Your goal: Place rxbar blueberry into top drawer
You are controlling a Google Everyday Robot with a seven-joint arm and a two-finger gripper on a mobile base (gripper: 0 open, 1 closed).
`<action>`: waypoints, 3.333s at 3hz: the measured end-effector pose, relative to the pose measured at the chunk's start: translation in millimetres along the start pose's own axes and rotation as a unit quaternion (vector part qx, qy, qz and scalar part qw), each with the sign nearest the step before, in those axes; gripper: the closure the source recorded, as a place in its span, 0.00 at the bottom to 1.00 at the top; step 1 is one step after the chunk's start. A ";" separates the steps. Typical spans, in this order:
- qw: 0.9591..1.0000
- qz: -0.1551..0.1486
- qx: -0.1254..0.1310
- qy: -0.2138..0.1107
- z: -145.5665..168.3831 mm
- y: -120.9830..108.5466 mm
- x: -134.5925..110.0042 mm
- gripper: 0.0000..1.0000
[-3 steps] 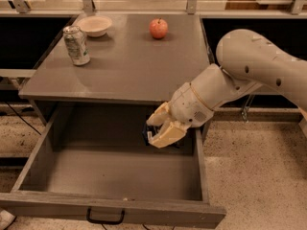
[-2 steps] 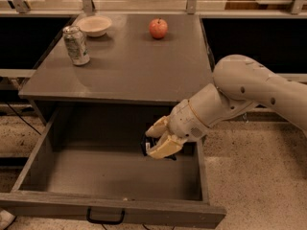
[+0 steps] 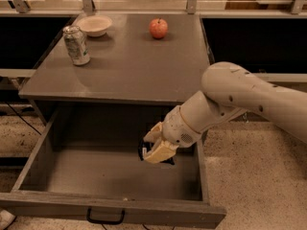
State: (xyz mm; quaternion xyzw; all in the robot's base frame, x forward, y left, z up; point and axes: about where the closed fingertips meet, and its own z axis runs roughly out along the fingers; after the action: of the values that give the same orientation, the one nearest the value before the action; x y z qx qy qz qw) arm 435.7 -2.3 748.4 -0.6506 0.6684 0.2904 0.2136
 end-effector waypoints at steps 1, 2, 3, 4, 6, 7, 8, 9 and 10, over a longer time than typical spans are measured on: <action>0.998 0.044 0.021 0.049 33.1 -7.8 12.9 1.00; 0.998 0.044 0.019 0.048 34.8 -7.2 12.7 1.00; 0.998 0.049 0.005 0.050 54.1 -5.2 14.4 1.00; 0.996 0.060 -0.020 0.056 103.9 0.6 26.0 1.00; 0.994 0.070 -0.025 0.075 121.9 0.7 30.8 1.00; 0.993 0.072 -0.018 0.092 136.3 0.6 35.4 1.00; 0.991 0.066 -0.009 0.113 153.2 1.0 38.8 1.00; 0.991 0.066 -0.009 0.113 153.9 1.0 38.9 0.97; 0.991 0.066 -0.009 0.113 153.9 1.0 38.9 0.73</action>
Offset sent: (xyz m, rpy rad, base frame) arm 0.0062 0.0159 -0.0494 -0.1374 0.0453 -0.1067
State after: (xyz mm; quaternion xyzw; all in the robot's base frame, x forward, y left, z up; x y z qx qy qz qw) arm 418.1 71.2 608.8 -0.6361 0.7268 0.2344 0.1109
